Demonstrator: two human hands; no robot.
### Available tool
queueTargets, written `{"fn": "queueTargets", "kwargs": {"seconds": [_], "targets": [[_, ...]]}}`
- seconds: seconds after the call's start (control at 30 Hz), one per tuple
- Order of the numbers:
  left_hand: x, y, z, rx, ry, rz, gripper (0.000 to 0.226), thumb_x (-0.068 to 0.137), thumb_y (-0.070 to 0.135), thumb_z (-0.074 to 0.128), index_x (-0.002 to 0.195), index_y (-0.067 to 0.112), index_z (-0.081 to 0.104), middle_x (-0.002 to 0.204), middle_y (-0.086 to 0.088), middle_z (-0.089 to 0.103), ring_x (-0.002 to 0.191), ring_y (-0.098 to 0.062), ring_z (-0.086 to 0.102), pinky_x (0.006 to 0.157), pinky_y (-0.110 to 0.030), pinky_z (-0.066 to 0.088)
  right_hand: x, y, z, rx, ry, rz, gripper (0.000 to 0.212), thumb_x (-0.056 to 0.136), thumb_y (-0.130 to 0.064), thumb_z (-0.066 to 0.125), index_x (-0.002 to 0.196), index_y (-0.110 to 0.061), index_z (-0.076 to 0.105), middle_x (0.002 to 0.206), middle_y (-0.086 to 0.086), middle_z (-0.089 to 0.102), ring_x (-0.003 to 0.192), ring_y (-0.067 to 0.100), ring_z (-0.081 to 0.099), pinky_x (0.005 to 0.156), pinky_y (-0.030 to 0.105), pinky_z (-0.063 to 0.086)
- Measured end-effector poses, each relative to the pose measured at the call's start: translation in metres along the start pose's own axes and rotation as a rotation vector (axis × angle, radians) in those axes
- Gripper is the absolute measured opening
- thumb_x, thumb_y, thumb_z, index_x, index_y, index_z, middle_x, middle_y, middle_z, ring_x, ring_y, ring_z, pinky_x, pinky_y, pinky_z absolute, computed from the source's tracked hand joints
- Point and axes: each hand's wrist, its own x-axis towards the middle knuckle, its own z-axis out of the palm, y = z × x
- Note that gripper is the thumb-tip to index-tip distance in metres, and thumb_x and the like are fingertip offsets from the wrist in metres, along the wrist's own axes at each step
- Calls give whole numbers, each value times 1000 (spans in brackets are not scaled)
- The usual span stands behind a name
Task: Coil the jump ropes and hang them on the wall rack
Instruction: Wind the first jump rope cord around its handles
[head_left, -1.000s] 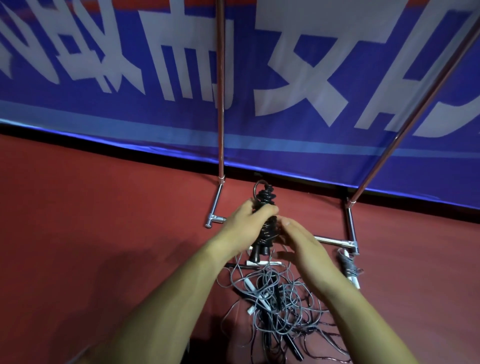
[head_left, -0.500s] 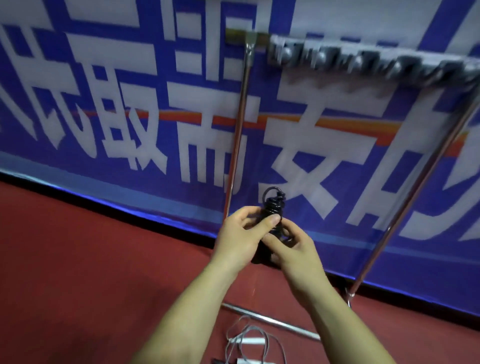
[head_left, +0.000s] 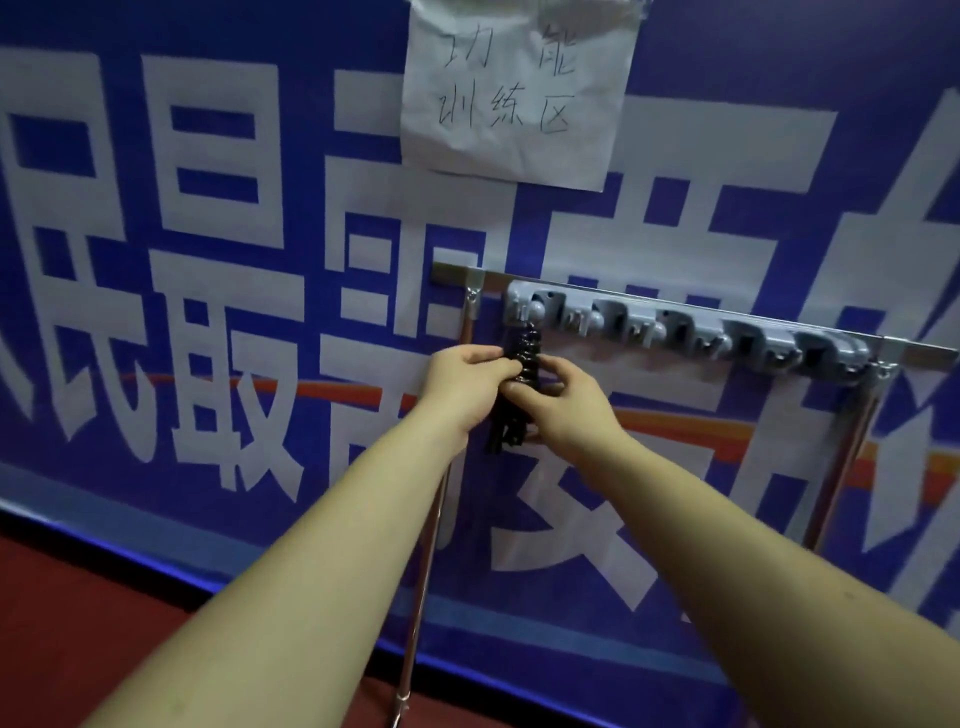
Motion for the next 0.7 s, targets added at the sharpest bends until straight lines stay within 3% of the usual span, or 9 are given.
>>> {"fn": "queueTargets", "kwargs": {"seconds": [0.1, 0.23, 0.3, 0.47, 0.6, 0.7], "targets": [[31, 8, 12, 43, 32, 30, 34, 86, 24, 77, 119, 21, 70, 111, -5, 72, 102, -25, 69, 91, -46, 59, 31, -9, -6, 52, 1, 14, 47, 92, -24, 72, 135, -23, 53, 113, 6, 70, 84, 12, 71, 55, 18, 55], [62, 11, 24, 101, 103, 77, 33, 85, 25, 78, 117, 20, 72, 110, -4, 72, 98, -21, 69, 86, -41, 61, 60, -8, -11, 56, -8, 8, 40, 93, -25, 70, 131, -22, 59, 102, -1, 71, 74, 2, 70, 49, 12, 50], [70, 9, 26, 145, 114, 95, 33, 85, 25, 78, 117, 19, 72, 110, -3, 72, 97, -19, 68, 84, -38, 60, 67, -6, -12, 39, -40, -5, 35, 92, -26, 70, 127, -24, 63, 95, -8, 70, 70, -3, 69, 52, 12, 49], [74, 2, 25, 206, 97, 128, 34, 86, 29, 76, 118, 21, 71, 110, -1, 71, 98, -19, 68, 86, -39, 60, 76, 9, -16, -43, -58, -36, 36, 88, -38, 73, 122, -31, 66, 108, -7, 73, 98, 8, 69, 82, 27, 53], [74, 1, 19, 133, 76, 110, 18, 86, 30, 76, 103, 23, 75, 102, -4, 74, 94, -23, 72, 83, -43, 62, 74, 12, -10, -28, 9, -98, 35, 85, -42, 75, 117, -30, 67, 102, -5, 74, 90, 8, 71, 73, 24, 54], [74, 0, 17, 69, 65, 97, 31, 86, 29, 75, 116, 26, 71, 117, -3, 70, 100, -26, 70, 83, -45, 62, 75, 10, -6, -72, 54, -87, 31, 81, -46, 76, 106, -30, 68, 97, -7, 74, 88, 7, 71, 71, 25, 56]]}}
